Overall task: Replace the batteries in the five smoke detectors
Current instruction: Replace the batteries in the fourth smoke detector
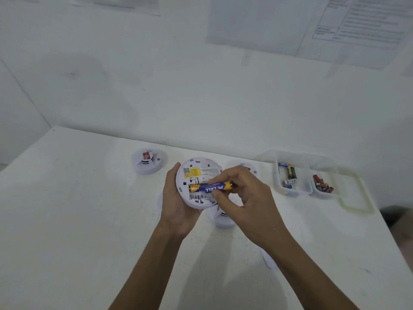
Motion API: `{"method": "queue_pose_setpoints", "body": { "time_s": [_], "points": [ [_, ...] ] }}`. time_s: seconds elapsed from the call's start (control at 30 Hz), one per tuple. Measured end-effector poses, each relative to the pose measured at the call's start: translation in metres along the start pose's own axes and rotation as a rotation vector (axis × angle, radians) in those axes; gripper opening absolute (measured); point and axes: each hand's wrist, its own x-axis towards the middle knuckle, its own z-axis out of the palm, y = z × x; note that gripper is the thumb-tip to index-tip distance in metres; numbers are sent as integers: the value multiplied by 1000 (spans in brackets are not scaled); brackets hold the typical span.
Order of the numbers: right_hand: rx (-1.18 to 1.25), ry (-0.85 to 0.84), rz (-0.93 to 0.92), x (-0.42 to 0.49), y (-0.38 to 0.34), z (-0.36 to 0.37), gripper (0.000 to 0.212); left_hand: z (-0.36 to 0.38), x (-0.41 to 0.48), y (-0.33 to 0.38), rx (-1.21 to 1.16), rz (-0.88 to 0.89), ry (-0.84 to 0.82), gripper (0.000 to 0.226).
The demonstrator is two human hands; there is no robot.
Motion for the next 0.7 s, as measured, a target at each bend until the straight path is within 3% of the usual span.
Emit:
{"method": "queue_pose_setpoints", "body": {
  "time_s": [0.2, 0.37, 0.47, 0.7],
  "points": [
    [-70, 77, -82, -2, 1, 6, 29, 5, -1, 2, -20, 1, -16, 64],
    [-11, 141, 11, -7, 1, 8, 23, 3, -1, -3, 0, 50, 6, 48],
    [-110, 234, -19, -9, 3, 11, 17, 5, 0, -7, 15, 89, 4, 46],
    [-222, 404, -54, -16, 14, 20, 27, 13, 4, -19, 24, 171, 33, 45]
  ]
}}
